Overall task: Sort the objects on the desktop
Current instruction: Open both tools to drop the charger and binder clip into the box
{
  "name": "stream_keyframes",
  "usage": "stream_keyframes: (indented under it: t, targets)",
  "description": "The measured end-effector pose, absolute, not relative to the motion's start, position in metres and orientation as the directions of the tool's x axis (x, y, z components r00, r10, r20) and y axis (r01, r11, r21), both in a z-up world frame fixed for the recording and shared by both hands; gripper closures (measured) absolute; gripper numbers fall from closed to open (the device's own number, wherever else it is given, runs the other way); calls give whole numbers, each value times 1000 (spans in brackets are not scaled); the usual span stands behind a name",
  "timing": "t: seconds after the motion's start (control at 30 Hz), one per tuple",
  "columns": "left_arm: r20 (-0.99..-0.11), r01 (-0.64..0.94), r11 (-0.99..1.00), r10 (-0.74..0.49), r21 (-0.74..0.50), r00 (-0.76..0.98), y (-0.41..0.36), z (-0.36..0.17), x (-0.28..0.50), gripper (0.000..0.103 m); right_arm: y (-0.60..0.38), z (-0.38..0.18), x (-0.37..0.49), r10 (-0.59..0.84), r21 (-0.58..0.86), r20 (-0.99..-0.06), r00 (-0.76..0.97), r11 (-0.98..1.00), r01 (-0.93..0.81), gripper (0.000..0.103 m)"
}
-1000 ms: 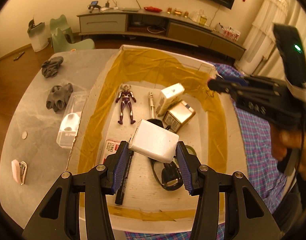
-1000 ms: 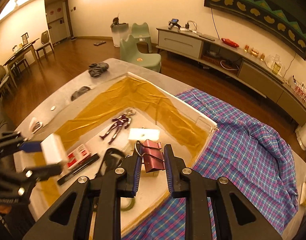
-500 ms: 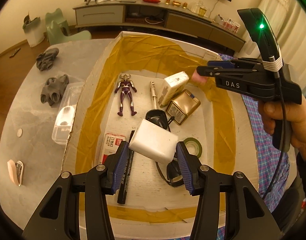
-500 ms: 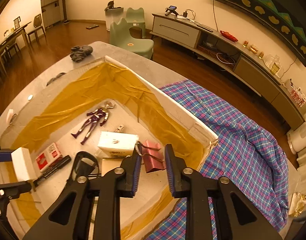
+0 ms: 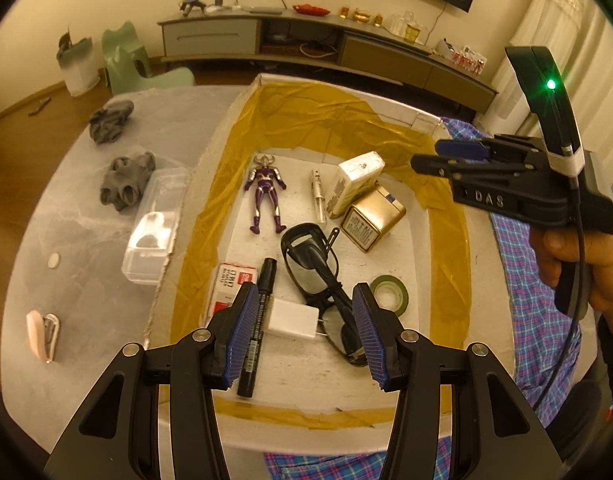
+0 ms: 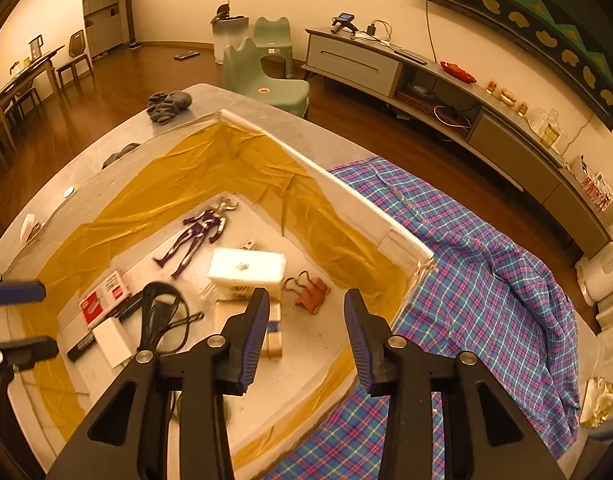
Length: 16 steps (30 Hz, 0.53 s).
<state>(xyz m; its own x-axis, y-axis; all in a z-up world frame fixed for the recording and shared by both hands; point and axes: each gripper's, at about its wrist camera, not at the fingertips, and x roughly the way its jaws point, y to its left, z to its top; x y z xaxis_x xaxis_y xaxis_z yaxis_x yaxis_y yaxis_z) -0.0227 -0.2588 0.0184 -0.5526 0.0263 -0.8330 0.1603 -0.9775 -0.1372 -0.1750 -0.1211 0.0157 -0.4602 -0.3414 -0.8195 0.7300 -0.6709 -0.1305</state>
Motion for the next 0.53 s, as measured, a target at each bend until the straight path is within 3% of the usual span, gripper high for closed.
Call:
stream_keyframes:
  t: [0.43,0.53]
  targets:
    - [-799,200,-972,-19,-128,-601,-254,36,13,51,-102,34,-89,-384,-211,-770,-510,-600,771,58]
    - [-795,213,-969,-31,-125,-606,-250,38,21,44,-99,37,-71,-389,-232,-761,-519,-584,778,58]
